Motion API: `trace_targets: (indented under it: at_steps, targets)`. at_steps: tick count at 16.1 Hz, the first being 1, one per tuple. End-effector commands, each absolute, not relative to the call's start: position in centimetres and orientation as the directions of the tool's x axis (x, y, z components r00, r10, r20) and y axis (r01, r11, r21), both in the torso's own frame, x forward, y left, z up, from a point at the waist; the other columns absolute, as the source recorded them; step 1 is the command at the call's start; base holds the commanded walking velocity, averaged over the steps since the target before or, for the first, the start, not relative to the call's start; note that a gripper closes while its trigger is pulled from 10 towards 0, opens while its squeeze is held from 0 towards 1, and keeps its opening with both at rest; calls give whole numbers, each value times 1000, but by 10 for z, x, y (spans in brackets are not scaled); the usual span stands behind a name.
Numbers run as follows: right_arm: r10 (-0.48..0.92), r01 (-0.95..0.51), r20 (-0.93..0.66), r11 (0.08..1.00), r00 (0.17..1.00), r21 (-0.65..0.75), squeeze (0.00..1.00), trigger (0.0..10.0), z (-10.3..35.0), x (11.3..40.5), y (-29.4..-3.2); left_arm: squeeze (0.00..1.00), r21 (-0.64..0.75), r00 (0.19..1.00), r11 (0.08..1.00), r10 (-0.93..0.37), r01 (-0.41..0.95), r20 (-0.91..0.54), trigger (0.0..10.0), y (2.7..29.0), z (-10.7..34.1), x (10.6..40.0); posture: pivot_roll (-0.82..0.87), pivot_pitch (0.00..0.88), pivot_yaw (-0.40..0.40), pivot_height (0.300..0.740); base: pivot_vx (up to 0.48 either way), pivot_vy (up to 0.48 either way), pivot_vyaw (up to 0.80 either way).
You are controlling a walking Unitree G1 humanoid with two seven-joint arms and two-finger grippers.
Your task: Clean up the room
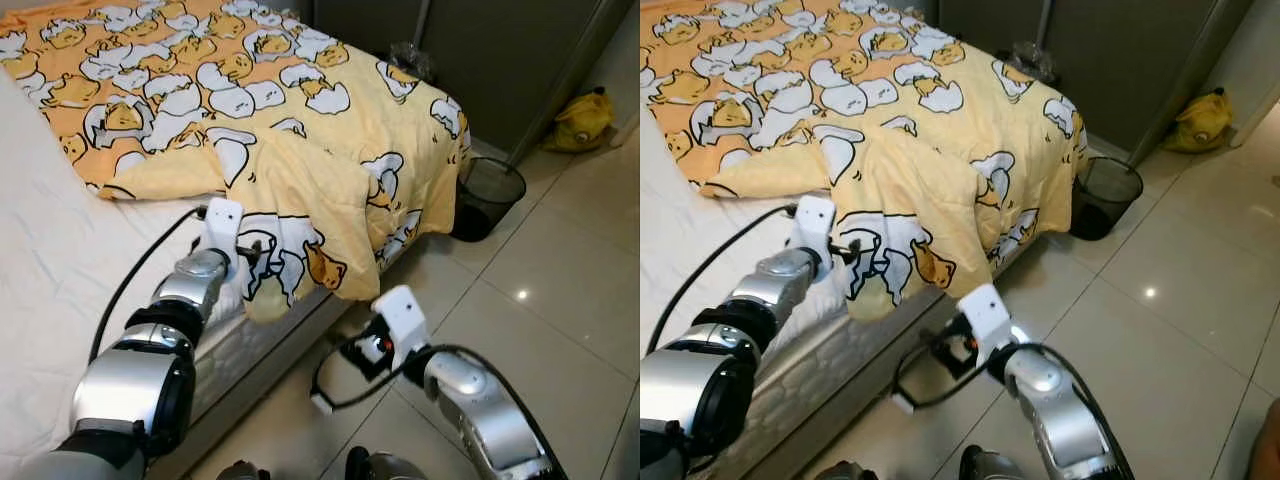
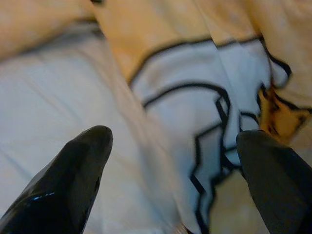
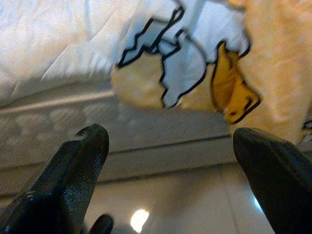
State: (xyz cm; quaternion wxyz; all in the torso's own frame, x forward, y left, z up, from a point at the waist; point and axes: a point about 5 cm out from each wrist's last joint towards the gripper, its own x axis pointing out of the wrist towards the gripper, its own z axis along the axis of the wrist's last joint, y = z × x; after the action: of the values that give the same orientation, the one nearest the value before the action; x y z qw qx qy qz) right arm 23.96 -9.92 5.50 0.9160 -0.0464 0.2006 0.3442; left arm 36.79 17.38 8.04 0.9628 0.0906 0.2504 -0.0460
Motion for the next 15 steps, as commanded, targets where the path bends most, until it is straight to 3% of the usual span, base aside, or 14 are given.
trace_targets:
  at_steps: [1,5,8,11,15]
  targets:
    - [627,-670,-411,740,661,52,0,10000,57,236,-101,0,134,836,980,-54,150,-546,10000,170,71,363,-147,132,13,732,0,0,0]
    - [663,-717,-461,693,590,78,0,10000,57,225,-101,0,146,817,971,-73,189,-572,10000,161,65,360,-172,132,17,732,0,0,0]
    - [661,-717,-466,693,587,79,0,10000,57,224,-101,0,153,813,969,-71,194,-578,10000,156,60,357,-175,132,18,732,0,0,0]
    - [666,-725,-473,684,577,80,0,10000,62,219,-103,0,258,845,957,24,135,-534,10000,160,61,358,-218,152,17,732,0,0,0]
    - [659,-719,-485,690,575,86,0,10000,69,204,-112,0,254,831,959,35,129,-555,10000,150,53,353,-274,202,9,732,0,0,0]
